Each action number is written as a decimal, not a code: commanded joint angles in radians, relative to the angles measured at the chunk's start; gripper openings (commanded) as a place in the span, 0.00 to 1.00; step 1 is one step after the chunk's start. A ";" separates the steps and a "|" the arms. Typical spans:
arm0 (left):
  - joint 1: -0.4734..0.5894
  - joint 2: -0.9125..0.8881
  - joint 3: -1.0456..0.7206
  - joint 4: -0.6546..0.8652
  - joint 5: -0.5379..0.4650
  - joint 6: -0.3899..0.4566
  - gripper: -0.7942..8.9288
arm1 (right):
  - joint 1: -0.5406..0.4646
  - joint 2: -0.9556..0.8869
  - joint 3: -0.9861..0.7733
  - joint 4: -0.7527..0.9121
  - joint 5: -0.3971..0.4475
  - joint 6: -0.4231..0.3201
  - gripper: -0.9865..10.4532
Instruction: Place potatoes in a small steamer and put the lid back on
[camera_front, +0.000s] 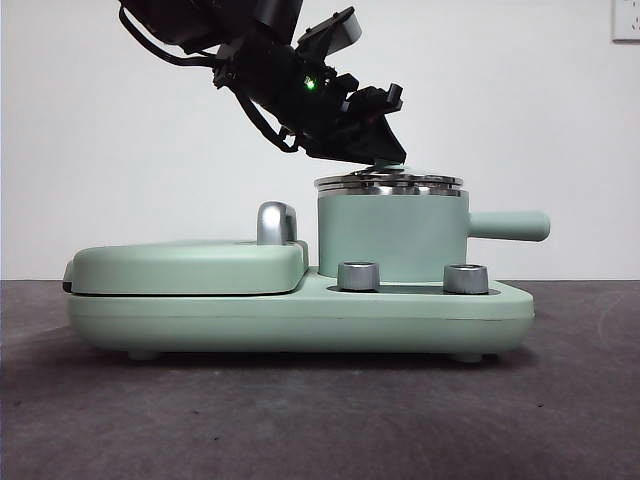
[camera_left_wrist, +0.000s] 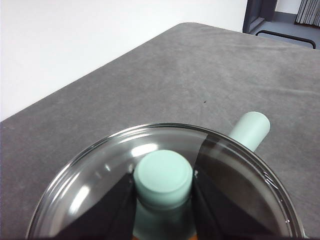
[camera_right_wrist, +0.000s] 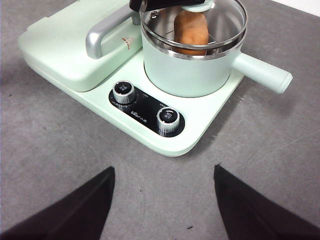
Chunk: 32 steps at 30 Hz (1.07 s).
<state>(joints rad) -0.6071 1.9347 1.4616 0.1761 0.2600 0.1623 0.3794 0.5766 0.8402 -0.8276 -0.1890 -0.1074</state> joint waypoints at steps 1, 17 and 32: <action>-0.010 0.017 0.032 0.018 0.003 0.001 0.10 | 0.006 0.003 0.005 0.003 0.000 0.002 0.35; -0.028 0.017 0.032 0.010 0.003 0.006 0.10 | 0.006 0.003 0.005 0.003 -0.001 0.002 0.35; -0.022 0.030 0.032 -0.004 0.002 -0.005 0.25 | 0.006 0.003 0.005 0.003 0.000 0.002 0.35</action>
<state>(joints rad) -0.6220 1.9385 1.4643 0.1539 0.2588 0.1635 0.3794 0.5766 0.8402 -0.8276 -0.1890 -0.1070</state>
